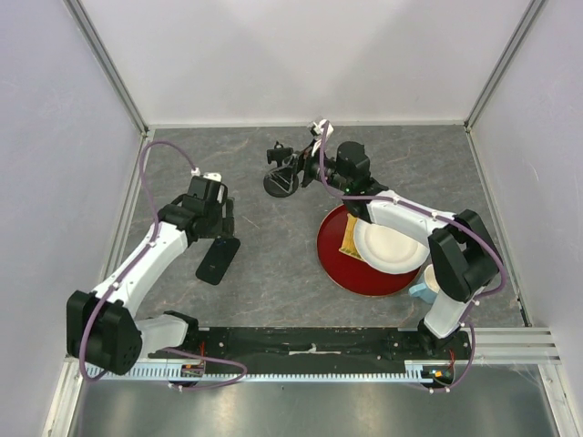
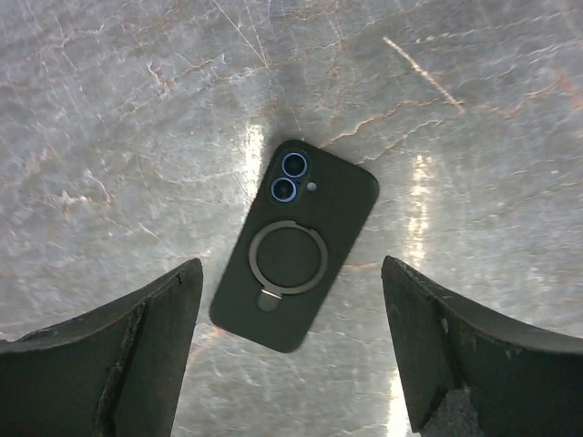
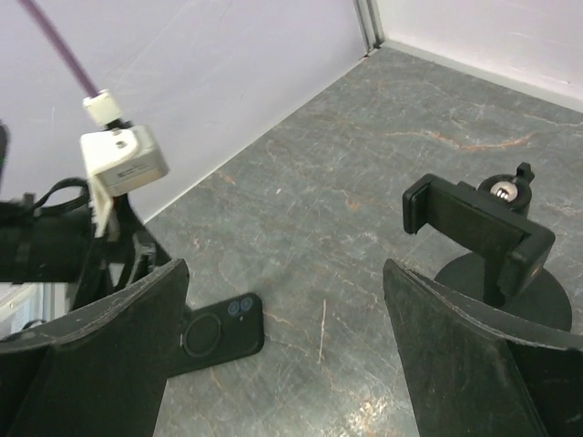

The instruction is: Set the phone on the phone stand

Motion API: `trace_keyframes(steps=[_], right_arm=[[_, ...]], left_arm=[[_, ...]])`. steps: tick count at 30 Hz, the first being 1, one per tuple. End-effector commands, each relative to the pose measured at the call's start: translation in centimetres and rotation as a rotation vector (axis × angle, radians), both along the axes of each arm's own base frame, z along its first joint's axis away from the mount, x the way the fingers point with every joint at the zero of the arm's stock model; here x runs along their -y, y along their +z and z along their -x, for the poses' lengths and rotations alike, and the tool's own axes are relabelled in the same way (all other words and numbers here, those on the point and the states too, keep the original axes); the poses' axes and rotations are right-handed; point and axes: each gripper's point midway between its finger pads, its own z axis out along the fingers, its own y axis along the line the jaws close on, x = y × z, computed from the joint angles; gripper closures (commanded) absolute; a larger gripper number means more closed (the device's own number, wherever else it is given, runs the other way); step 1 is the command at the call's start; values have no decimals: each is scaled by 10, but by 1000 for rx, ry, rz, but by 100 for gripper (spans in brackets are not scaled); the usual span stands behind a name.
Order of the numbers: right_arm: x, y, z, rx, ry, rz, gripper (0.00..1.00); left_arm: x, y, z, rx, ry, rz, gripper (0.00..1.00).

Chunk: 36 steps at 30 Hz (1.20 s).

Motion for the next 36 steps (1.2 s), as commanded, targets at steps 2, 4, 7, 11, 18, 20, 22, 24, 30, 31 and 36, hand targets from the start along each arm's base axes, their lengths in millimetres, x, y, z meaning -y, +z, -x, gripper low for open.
trace_keyframes(steps=[2, 4, 7, 11, 18, 20, 22, 24, 30, 31, 36], right_arm=[[10, 37, 13, 155, 62, -82, 5], [13, 40, 17, 170, 76, -102, 6], [19, 45, 18, 186, 78, -136, 6], [23, 48, 18, 201, 78, -154, 6], [20, 52, 24, 207, 116, -193, 7], [20, 56, 27, 219, 129, -209, 7], [20, 57, 30, 220, 140, -218, 7], [20, 58, 32, 226, 144, -223, 7], [21, 57, 31, 228, 141, -222, 7], [20, 57, 31, 226, 142, -223, 8], [19, 56, 31, 228, 145, -227, 8]], left_arm=[[-15, -7, -29, 55, -241, -251, 13], [-27, -9, -35, 39, -276, -346, 12], [-29, -34, -34, -56, -356, -329, 14], [-10, -62, -19, -132, -479, -215, 14], [22, -74, -9, -184, -594, -39, 16], [18, -84, -7, -226, -588, -52, 16], [11, -88, -8, -250, -577, -88, 16], [14, -89, -11, -268, -590, -83, 17], [0, -98, -8, -317, -567, -145, 18], [-7, -99, -9, -318, -548, -181, 18], [-21, -95, -11, -304, -505, -254, 18]])
